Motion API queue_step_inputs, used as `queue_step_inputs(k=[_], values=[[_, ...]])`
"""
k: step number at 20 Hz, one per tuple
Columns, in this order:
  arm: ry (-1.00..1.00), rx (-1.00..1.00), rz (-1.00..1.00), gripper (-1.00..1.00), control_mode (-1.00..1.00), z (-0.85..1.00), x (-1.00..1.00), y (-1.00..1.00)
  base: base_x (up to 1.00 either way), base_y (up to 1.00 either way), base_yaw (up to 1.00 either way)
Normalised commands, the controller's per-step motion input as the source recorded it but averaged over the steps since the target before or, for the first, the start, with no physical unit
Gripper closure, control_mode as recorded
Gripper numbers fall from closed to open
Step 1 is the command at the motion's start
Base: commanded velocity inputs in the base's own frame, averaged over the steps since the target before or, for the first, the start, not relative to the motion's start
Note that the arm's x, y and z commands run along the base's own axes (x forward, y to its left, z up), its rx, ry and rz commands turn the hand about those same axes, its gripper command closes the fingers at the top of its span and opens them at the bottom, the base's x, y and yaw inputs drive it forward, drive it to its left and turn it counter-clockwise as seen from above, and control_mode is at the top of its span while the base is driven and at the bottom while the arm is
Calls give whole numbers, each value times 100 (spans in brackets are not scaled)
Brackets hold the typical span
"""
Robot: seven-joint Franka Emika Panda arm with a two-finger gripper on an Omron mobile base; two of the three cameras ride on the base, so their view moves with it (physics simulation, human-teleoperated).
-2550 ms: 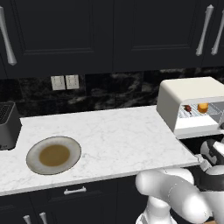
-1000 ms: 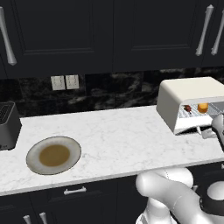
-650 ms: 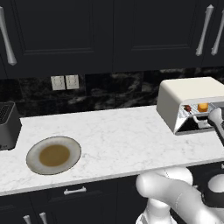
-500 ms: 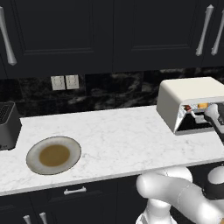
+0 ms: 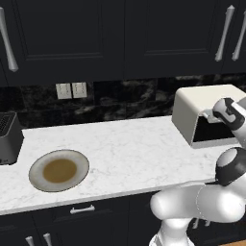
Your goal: Pick up the kebab skewer and baguette bread, and place them inside the toaster oven. Close the toaster oven door and start by setting the timer.
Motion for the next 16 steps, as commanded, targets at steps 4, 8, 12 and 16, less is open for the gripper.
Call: queue_step_inputs(k=[4, 8, 12, 16], values=[[5, -6, 0, -100, -100, 6, 20, 0, 0, 0, 0], [2, -7, 0, -100, -100, 16, 0, 0, 0, 0, 0], [-1, -2, 0, -100, -100, 41, -34, -14, 0, 0, 0], [-1, 0, 0, -100, -100, 40, -40, -49, 0, 0, 0]])
